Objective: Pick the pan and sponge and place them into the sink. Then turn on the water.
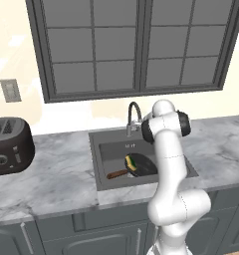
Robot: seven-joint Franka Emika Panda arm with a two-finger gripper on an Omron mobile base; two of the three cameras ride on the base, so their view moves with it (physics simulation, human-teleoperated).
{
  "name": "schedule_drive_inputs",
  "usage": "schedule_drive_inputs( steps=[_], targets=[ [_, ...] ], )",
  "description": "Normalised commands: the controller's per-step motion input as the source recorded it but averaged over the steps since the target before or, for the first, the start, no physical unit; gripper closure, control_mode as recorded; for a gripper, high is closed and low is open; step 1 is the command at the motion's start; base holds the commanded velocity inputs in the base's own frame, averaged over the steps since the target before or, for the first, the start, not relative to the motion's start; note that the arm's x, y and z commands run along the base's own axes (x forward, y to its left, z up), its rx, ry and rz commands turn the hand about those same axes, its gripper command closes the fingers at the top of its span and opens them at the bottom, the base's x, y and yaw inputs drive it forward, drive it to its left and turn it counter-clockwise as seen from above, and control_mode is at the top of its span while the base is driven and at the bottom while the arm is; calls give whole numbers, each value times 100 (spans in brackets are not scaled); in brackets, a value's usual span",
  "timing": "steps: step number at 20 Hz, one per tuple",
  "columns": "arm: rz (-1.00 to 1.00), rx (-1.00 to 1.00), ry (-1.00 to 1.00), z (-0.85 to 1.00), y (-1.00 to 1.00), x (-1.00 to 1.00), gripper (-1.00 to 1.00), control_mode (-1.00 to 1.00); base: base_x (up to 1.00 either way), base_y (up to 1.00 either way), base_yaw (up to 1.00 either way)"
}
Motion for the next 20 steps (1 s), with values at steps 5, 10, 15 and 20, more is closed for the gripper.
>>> schedule_drive_inputs(
  steps=[5,10,15,20],
  targets=[
    [-12,2,-8,-62,-47,-4,100,-100,0,0,0],
    [-13,2,-8,-62,-45,-5,100,-100,0,0,0],
    [-14,2,-9,-62,-40,-7,100,-100,0,0,0],
    [-18,0,-9,-62,-23,-9,100,-100,0,0,0]
  ],
)
